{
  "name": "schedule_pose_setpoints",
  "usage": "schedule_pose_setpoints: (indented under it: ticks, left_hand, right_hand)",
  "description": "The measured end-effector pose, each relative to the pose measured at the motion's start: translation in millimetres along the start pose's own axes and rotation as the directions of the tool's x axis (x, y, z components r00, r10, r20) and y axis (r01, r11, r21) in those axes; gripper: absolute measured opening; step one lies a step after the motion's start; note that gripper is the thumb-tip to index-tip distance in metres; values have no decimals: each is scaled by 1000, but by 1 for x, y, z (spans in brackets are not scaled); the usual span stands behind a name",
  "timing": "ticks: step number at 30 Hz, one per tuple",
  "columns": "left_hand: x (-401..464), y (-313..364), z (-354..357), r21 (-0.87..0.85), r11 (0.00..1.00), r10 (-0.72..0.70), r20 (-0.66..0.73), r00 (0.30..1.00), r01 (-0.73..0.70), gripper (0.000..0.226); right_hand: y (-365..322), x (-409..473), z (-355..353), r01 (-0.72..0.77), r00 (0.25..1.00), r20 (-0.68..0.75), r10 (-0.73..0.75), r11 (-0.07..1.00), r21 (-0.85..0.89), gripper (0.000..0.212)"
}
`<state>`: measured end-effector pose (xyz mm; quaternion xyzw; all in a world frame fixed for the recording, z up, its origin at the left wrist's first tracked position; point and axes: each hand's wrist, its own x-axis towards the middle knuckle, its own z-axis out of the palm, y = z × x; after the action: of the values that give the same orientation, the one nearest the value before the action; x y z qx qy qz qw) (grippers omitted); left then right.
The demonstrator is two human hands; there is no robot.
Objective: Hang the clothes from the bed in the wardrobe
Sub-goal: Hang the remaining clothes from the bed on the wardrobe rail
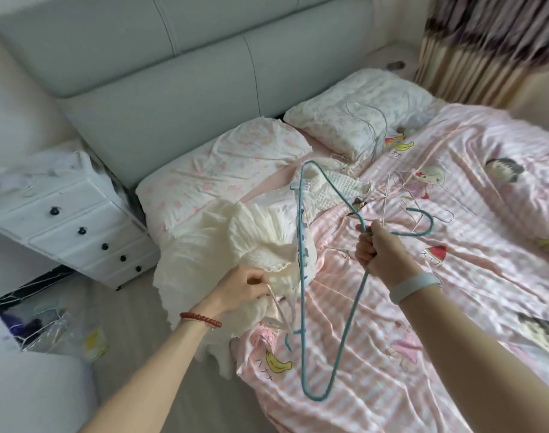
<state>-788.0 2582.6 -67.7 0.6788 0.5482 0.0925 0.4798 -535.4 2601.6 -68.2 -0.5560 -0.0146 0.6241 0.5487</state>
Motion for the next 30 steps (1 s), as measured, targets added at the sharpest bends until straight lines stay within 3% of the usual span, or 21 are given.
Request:
schedule_pose_setpoints:
  ticks: [3, 7, 10, 13, 17, 19, 22, 24, 26, 28, 30]
  left_hand:
    - [-35, -2, 13, -22, 1000, 17, -107, 994, -19, 15]
    - [-86, -11, 53, 165, 984, 75, -61, 995, -64, 7]
    - [-125, -15, 95, 290, 949, 151, -73, 986, -124, 7]
    - [-149, -14, 145, 450, 841, 346, -25, 938, -299, 15]
    - [-154, 0, 207, 578, 717, 469, 15, 883, -390, 15]
    - [-149, 4, 231, 567, 711, 485, 35, 874, -416, 11]
    - [-128, -10, 258, 551, 715, 516, -2, 857, -429, 6]
    - [-104, -36, 267, 563, 771, 394, -52, 917, -299, 11]
    - [-80, -79, 274, 586, 807, 124, -58, 991, -66, 43]
    - [-73, -122, 282, 593, 796, -128, -22, 992, 116, 82]
    - [-72, -160, 303, 528, 819, -253, -16, 967, 223, 112]
  right_hand:
    - [7, -35, -16, 51, 995, 89, -38, 988, -145, 40]
    - [15, -95, -43, 233, 965, 193, -175, 912, -337, 38]
    - [22, -138, -70, 363, 929, 259, -264, 780, -509, 39]
    - [26, -167, -99, 447, 893, 280, -353, 607, -658, 41]
    - [31, -178, -134, 475, 828, 297, -475, 313, -822, 41]
    - [35, -171, -147, 435, 809, 293, -510, 185, -881, 41]
    - [45, -139, -160, 421, 799, 294, -525, 139, -896, 45]
    - [54, -104, -168, 386, 829, 292, -476, 110, -916, 47]
    - [67, -64, -180, 371, 861, 300, -410, 105, -923, 39]
    - [81, -38, -192, 376, 881, 284, -379, 197, -905, 17]
    - [97, -10, -211, 396, 868, 255, -426, 286, -872, 17]
